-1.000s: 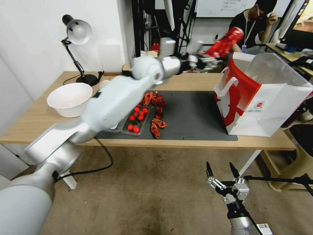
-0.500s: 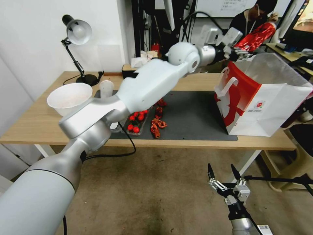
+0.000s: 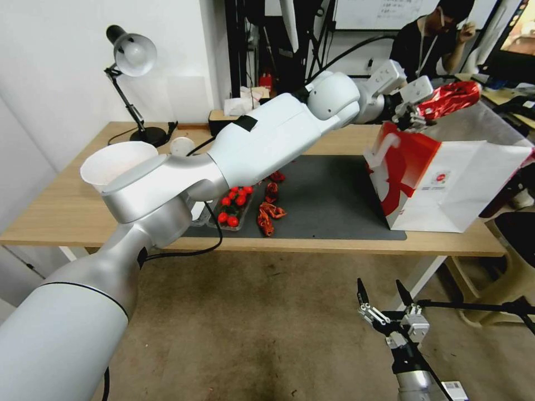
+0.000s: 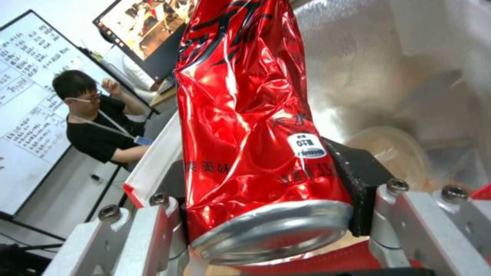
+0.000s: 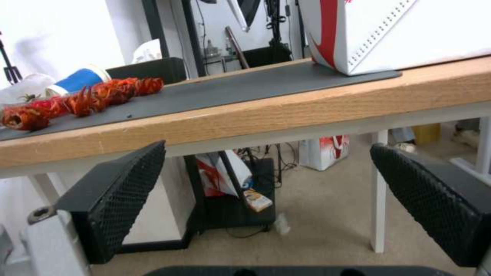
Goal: Pick up the trash from the table and place it into the takeout bag.
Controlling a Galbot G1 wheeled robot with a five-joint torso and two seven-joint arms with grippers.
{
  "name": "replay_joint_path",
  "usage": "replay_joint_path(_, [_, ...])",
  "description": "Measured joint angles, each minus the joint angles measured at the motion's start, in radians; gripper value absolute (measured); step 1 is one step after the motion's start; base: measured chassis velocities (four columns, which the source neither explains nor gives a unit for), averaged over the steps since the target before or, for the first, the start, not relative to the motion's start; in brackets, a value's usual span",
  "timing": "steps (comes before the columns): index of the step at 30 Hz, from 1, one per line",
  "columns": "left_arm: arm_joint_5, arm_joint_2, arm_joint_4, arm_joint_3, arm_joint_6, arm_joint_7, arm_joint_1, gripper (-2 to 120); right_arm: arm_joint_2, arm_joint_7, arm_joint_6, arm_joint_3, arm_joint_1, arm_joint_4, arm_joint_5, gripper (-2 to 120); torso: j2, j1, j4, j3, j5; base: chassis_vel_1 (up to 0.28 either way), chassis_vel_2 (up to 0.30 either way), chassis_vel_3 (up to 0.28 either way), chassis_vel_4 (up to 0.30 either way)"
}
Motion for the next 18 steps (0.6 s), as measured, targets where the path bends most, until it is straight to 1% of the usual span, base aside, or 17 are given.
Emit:
replay_joint_path(5, [-0.010, -0.001, -0.008, 0.000, 0.001, 0.001, -0.003, 48, 0.002, 0.000, 0.000, 0.000, 0.000, 0.000, 0.000, 100, 0.000, 0.000, 0.0000, 0.000, 0.0000, 0.000, 0.000, 0.000, 0.000])
replay_joint_path(6, [-0.015, -0.001, -0.010, -0.002, 0.001, 0.000, -0.003, 51, 0.002, 0.000, 0.000, 0.001, 0.000, 0.000, 0.000, 100, 0.000, 0.000, -0.0001, 0.000, 0.0000, 0.000, 0.000, 0.000, 0.000])
replay_joint_path(7, [-0.023, -0.001, -0.012, -0.003, 0.001, -0.002, -0.003, 59, 0.003, 0.000, 0.000, 0.002, -0.001, 0.000, 0.000, 100, 0.000, 0.000, -0.0002, 0.000, 0.0000, 0.000, 0.000, 0.000, 0.000])
replay_joint_path(9, [-0.027, -0.001, -0.013, -0.005, 0.001, -0.005, -0.003, 60, 0.003, 0.000, 0.000, 0.002, -0.002, 0.000, 0.000, 100, 0.000, 0.000, -0.0003, 0.000, 0.0000, 0.000, 0.000, 0.000, 0.000])
replay_joint_path(11, [-0.046, 0.002, -0.014, -0.010, 0.001, -0.018, -0.004, 72, 0.005, 0.000, -0.003, 0.003, -0.005, 0.005, 0.000, 100, 0.000, 0.000, -0.0001, 0.000, 0.0000, 0.000, 0.000, 0.000, 0.000])
replay_joint_path(12, [-0.046, 0.002, -0.014, -0.010, 0.001, -0.018, -0.004, 72, 0.005, 0.000, -0.003, 0.003, -0.005, 0.005, 0.000, 100, 0.000, 0.000, -0.0001, 0.000, 0.0000, 0.000, 0.000, 0.000, 0.000])
replay_joint_path(15, [-0.057, 0.007, -0.016, -0.020, 0.003, -0.027, -0.004, 85, 0.008, 0.000, -0.006, 0.003, -0.005, 0.009, -0.002, 100, 0.000, 0.000, 0.0000, 0.000, -0.0001, 0.000, 0.000, 0.000, 0.000])
replay_joint_path(17, [-0.057, 0.007, -0.016, -0.021, 0.003, -0.028, -0.004, 87, 0.008, 0.000, -0.006, 0.003, -0.005, 0.009, -0.002, 100, 0.000, 0.000, -0.0001, 0.000, -0.0001, 0.000, 0.000, 0.000, 0.000])
replay_joint_path(18, [-0.060, 0.009, -0.017, -0.023, 0.003, -0.033, -0.004, 93, 0.009, 0.000, -0.007, 0.003, -0.004, 0.010, -0.002, 100, 0.000, 0.000, -0.0001, 0.000, -0.0001, 0.000, 0.000, 0.000, 0.000])
